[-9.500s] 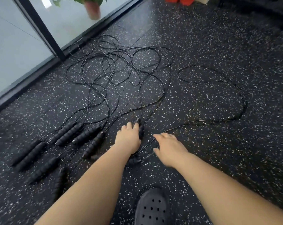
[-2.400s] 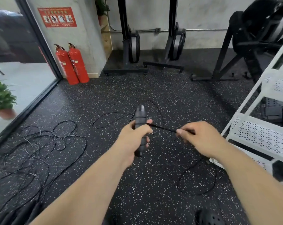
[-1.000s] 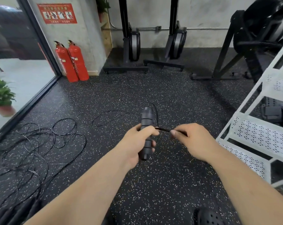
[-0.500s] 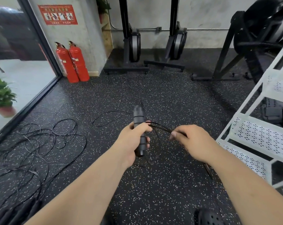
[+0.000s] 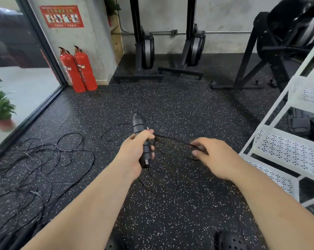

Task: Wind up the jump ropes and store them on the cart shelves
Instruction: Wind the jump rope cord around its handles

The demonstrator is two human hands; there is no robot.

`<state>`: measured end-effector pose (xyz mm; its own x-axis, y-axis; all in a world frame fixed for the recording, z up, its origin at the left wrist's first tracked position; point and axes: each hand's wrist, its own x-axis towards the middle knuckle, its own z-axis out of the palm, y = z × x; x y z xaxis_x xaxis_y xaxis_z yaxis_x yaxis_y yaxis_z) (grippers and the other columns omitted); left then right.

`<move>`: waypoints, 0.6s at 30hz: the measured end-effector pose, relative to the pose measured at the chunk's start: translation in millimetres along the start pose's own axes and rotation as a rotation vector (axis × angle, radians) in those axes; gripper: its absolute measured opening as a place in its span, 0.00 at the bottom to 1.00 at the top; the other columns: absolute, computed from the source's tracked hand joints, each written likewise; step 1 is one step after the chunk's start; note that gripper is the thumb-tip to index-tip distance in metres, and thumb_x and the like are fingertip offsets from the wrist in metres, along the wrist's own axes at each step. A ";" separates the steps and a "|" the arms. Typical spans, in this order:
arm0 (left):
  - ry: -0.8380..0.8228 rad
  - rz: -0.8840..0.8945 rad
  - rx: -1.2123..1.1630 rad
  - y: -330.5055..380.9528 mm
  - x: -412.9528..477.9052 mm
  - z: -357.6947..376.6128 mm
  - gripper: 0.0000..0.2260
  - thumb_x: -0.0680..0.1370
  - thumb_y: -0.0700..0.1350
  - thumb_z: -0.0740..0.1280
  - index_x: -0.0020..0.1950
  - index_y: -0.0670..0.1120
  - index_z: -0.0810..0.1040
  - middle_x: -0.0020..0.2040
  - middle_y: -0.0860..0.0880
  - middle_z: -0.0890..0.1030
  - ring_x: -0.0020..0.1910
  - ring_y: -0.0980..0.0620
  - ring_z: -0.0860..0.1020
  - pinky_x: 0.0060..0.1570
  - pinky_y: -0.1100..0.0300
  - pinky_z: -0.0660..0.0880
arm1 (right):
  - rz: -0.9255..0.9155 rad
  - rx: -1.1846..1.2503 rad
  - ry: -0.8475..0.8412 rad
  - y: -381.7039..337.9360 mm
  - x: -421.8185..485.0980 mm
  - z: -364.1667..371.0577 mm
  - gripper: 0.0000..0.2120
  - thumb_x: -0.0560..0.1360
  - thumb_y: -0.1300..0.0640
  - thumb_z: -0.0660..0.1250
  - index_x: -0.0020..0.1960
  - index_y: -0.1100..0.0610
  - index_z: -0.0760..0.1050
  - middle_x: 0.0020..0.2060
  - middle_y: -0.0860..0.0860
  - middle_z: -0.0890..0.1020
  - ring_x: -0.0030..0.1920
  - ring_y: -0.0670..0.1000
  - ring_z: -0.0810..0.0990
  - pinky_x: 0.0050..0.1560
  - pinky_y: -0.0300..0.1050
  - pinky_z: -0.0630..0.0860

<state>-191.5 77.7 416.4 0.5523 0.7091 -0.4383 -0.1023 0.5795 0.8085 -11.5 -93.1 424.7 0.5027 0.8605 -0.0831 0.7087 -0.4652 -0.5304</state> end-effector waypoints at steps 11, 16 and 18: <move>-0.146 -0.088 0.450 -18.2 -20.9 19.8 0.15 0.75 0.39 0.75 0.60 0.46 0.80 0.45 0.43 0.84 0.32 0.50 0.78 0.35 0.56 0.76 | 0.013 0.239 0.289 -11.2 4.9 9.8 0.10 0.86 0.55 0.63 0.62 0.47 0.82 0.41 0.45 0.82 0.30 0.43 0.82 0.34 0.33 0.78; -0.124 0.088 1.035 -26.7 -17.3 11.4 0.12 0.69 0.51 0.74 0.52 0.57 0.82 0.37 0.54 0.84 0.33 0.51 0.81 0.42 0.52 0.82 | 0.021 0.014 0.301 -3.7 9.9 11.6 0.13 0.86 0.46 0.63 0.65 0.49 0.82 0.52 0.46 0.81 0.45 0.46 0.81 0.51 0.44 0.76; -0.069 0.218 1.272 -26.9 -19.4 9.8 0.15 0.69 0.53 0.73 0.55 0.61 0.80 0.41 0.57 0.85 0.37 0.54 0.82 0.42 0.54 0.82 | 0.028 -0.060 0.270 -1.1 10.4 13.3 0.16 0.85 0.43 0.62 0.65 0.48 0.82 0.50 0.45 0.79 0.49 0.48 0.79 0.53 0.46 0.75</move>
<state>-191.4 44.3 407.0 0.6695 0.6956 -0.2606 0.6385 -0.3597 0.6804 -13.6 -80.9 413.2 0.6307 0.7641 0.1355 0.7168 -0.5066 -0.4791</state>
